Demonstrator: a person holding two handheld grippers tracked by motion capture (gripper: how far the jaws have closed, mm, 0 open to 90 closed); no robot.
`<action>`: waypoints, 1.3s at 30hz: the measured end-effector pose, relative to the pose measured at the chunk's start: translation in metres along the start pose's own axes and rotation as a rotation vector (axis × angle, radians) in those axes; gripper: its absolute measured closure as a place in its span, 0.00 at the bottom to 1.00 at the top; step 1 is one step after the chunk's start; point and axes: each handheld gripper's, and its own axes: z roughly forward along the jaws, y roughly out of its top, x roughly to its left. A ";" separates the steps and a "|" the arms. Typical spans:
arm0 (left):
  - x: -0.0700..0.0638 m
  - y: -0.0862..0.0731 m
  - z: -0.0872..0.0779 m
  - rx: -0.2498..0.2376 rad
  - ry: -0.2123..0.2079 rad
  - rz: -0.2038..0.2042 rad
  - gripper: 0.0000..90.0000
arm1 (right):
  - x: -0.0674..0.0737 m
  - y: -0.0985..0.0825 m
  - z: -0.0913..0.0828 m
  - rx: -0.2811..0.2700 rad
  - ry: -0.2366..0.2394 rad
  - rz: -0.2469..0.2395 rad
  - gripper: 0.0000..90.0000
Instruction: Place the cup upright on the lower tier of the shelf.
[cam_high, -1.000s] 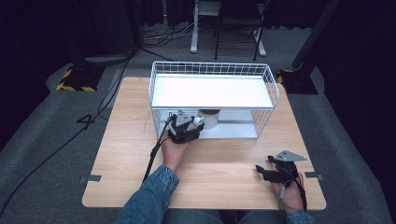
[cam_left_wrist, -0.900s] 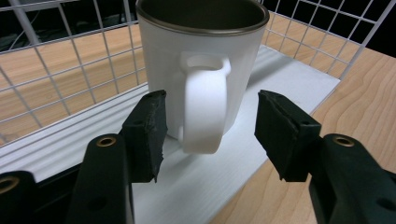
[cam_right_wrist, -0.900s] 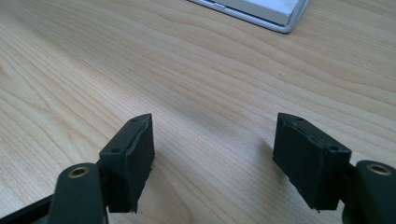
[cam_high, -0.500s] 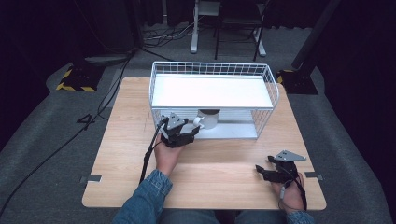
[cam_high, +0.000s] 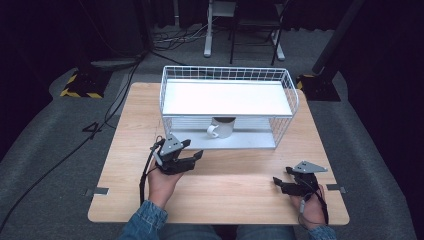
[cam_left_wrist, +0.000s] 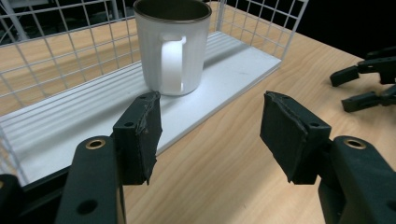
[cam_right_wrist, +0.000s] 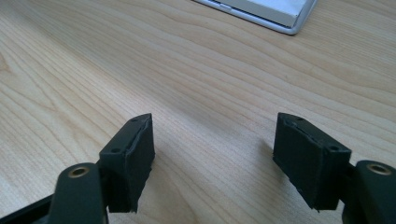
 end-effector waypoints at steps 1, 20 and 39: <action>-0.001 -0.001 -0.005 0.000 0.000 0.000 0.43 | 0.000 0.000 0.000 0.001 0.000 0.000 0.33; -0.003 -0.028 -0.078 0.016 0.001 0.070 0.36 | 0.001 0.001 0.001 0.000 0.002 0.001 0.33; 0.026 -0.067 -0.110 0.121 0.013 0.015 0.28 | 0.001 0.001 0.001 0.001 0.001 0.001 0.33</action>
